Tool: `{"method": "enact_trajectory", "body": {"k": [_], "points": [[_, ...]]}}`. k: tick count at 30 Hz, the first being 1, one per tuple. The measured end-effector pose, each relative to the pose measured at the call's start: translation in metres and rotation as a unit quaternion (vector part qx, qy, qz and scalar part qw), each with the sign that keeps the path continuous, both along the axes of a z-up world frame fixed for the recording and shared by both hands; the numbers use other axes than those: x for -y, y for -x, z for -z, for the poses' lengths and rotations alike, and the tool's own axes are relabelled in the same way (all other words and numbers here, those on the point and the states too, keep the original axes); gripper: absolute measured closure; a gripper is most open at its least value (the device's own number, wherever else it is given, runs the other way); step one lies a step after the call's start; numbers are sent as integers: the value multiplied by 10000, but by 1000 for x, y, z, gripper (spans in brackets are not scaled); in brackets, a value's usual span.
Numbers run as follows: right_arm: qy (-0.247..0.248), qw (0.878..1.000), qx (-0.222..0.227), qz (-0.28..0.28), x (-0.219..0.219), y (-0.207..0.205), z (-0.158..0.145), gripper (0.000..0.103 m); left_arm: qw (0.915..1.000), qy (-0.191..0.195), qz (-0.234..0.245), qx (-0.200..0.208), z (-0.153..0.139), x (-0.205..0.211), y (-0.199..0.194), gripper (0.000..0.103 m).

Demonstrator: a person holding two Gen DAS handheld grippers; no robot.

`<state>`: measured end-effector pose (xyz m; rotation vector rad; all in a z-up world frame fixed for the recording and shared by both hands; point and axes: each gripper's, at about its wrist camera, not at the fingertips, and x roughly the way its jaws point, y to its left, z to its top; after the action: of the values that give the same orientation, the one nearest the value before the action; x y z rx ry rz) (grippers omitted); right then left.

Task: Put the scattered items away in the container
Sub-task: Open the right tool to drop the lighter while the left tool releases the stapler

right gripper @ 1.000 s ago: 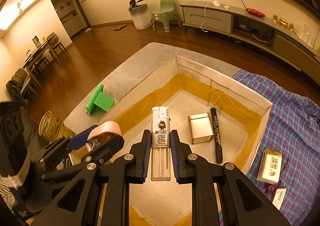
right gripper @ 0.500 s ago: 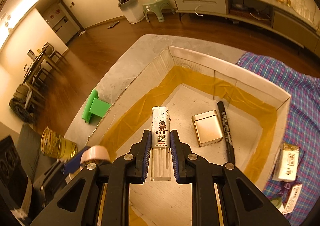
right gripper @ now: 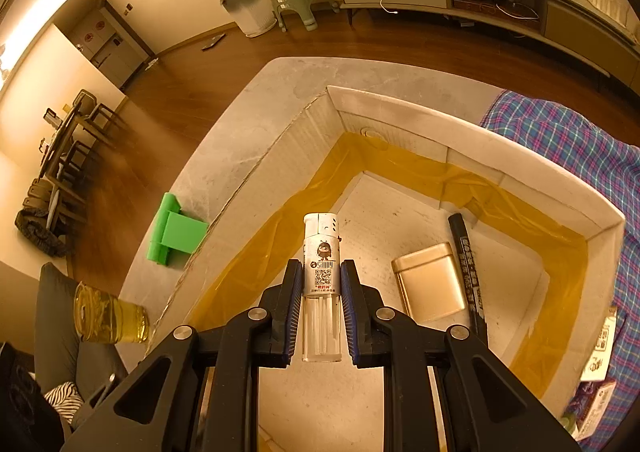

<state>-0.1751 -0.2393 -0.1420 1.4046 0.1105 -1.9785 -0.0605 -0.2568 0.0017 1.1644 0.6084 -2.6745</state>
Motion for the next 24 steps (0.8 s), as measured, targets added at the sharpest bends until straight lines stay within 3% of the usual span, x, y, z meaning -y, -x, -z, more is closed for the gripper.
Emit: {"method": "enact_trajectory", "body": {"k": [14,24], "points": [[-497,9985,-210,62,21,21,19,82,9997,-46,74,213,9,0,6,46],[-386,9991,-113,120,5,17,17,75,9982,-586,19,79,10,14,5,45]]}}
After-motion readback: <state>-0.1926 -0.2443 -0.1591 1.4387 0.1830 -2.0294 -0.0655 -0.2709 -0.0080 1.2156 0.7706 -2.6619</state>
